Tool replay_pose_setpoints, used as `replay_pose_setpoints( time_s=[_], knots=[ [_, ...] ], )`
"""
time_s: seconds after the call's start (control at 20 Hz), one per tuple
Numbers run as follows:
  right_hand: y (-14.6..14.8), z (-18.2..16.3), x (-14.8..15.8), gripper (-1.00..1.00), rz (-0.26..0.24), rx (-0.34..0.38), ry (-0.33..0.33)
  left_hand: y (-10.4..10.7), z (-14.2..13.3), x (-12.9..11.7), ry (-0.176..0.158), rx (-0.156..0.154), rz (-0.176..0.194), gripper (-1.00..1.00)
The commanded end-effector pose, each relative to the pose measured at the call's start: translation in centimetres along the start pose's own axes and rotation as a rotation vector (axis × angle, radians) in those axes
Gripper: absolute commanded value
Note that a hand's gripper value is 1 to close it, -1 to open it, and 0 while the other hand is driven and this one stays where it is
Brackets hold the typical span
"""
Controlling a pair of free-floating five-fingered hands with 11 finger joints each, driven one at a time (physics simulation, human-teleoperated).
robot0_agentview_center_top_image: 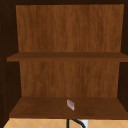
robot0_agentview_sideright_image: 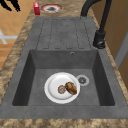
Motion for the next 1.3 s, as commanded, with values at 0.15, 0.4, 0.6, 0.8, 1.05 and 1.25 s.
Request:
replay_pose_setpoints(
  time_s=[0.15,0.4,0.6,0.8,1.05,1.25],
  knots=[
    [3.8,-2.4,-4.6,-1.0,0.028,0.038,-0.037,0.0,0.0,0.0,0.0,0.0,0.0,0.0],
    [6.6,-5.0,-5.3,-1.0,0.092,0.029,-0.047,0.0,0.0,0.0,0.0,0.0,0.0,0.0],
    [8.5,-8.1,-6.4,-1.0,0.097,0.033,-0.045,0.0,0.0,0.0,0.0,0.0,0.0,0.0],
    [10.0,-11.2,-6.8,-1.0,0.094,0.066,-0.059,0.0,0.0,0.0,0.0,0.0,0.0,0.0],
    [11.2,-13.7,-8.4,-1.0,0.068,0.096,-0.088,0.0,0.0,0.0,0.0,0.0,0.0,0.0],
    [12.4,-14.8,-10.4,-1.0,0.048,0.112,-0.114,0.0,0.0,0.0,0.0,0.0,0.0,0.0]
  ],
)
